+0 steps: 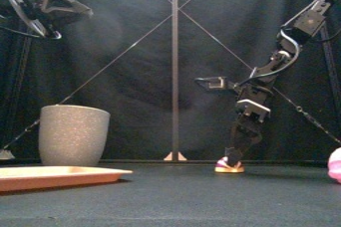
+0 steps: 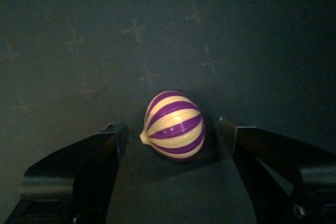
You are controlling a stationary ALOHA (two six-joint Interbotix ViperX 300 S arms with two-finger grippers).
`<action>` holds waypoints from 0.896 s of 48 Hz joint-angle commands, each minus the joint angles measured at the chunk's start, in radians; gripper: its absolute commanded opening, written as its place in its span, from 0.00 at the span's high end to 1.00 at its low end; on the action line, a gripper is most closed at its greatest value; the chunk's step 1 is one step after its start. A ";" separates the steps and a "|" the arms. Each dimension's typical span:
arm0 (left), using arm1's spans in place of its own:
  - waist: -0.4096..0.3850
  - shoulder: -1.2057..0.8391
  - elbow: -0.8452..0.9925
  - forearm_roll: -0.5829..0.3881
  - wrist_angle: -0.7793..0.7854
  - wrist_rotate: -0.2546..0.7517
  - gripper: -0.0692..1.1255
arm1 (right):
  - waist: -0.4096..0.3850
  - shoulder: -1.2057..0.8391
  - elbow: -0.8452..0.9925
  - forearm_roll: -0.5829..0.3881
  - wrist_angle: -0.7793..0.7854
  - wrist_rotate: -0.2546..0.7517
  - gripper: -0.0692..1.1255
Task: Pick the onion then place it on the pink plate
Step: Pick the onion
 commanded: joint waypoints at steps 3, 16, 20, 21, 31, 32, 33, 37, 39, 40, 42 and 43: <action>0.002 0.006 -0.012 0.000 -0.005 0.000 0.89 | -0.017 -0.006 -0.023 0.009 0.011 0.000 0.08; 0.002 0.005 -0.002 -0.002 -0.005 -0.003 0.89 | -0.021 0.006 -0.026 0.046 0.052 0.000 0.08; 0.002 0.005 0.002 -0.002 -0.005 -0.003 0.89 | -0.021 0.011 -0.029 0.064 0.052 -0.002 0.09; 0.002 0.005 0.003 0.000 -0.005 -0.003 0.89 | -0.020 0.012 -0.031 0.071 0.052 -0.002 0.09; 0.003 0.005 0.009 0.000 -0.005 -0.005 0.89 | -0.018 0.021 -0.046 0.075 0.052 -0.002 0.16; 0.003 0.005 0.009 -0.002 -0.005 -0.005 0.89 | -0.018 0.023 -0.046 0.075 0.052 -0.002 0.17; 0.003 0.005 0.009 -0.002 -0.005 -0.003 0.89 | -0.020 0.023 -0.046 0.075 0.052 -0.002 0.18; 0.003 0.003 0.009 0.000 -0.005 -0.003 0.89 | -0.020 0.025 -0.048 0.071 0.052 -0.002 0.21; 0.003 0.003 0.009 0.000 -0.005 -0.003 0.89 | -0.021 0.025 -0.048 0.072 0.054 -0.002 0.23; 0.003 0.002 0.009 0.000 -0.005 -0.003 0.89 | -0.021 0.025 -0.048 0.071 0.054 -0.002 0.24; 0.003 0.002 0.009 -0.002 -0.005 -0.003 0.89 | -0.021 0.025 -0.048 0.071 0.054 -0.002 0.25; 0.003 0.000 0.009 0.000 -0.005 -0.003 0.89 | -0.021 0.025 -0.048 0.071 0.054 -0.002 0.25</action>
